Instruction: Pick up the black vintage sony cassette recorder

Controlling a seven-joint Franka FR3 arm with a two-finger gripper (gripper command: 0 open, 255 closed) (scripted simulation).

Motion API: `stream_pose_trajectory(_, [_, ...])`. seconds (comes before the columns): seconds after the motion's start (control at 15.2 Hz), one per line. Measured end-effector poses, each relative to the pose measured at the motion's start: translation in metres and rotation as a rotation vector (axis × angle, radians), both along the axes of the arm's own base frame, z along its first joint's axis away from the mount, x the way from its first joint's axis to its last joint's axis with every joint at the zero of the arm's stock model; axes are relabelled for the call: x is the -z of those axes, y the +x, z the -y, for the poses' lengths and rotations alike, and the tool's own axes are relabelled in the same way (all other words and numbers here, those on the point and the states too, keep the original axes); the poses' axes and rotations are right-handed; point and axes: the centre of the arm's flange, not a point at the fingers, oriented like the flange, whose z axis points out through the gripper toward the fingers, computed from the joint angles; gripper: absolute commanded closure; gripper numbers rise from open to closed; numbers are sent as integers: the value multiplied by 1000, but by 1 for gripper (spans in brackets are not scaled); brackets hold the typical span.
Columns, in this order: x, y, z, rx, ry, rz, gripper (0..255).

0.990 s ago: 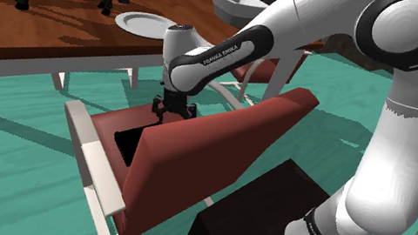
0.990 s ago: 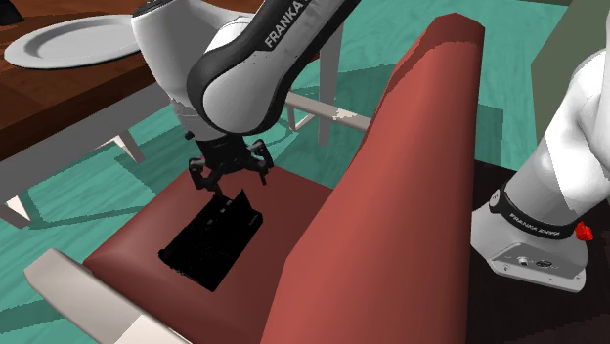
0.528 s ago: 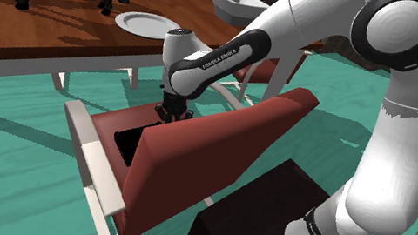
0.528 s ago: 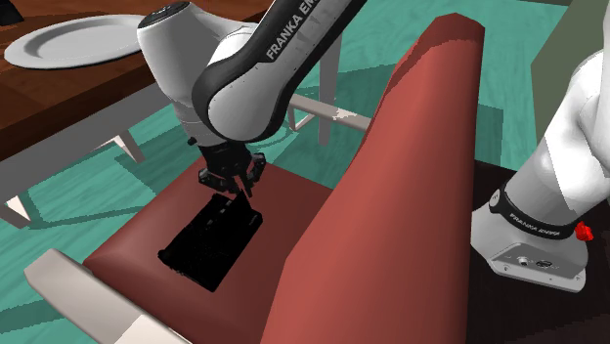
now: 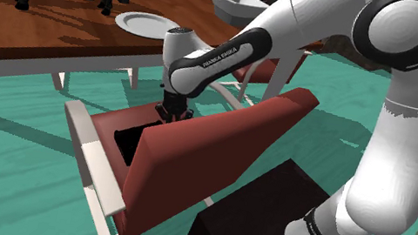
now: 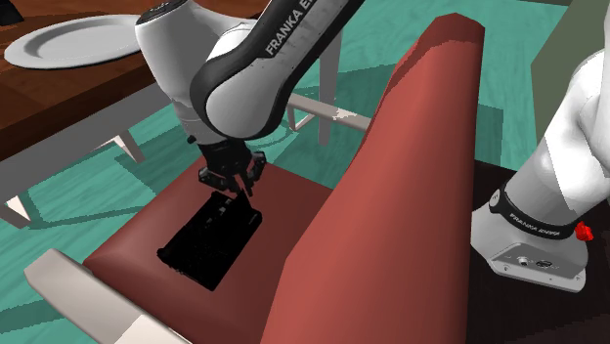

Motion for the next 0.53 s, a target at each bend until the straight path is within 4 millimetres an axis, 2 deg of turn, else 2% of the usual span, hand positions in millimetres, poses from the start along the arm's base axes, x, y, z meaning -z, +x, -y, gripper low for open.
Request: stream_pose_trajectory(0.53, [-42,0,0,1,1,1,255])
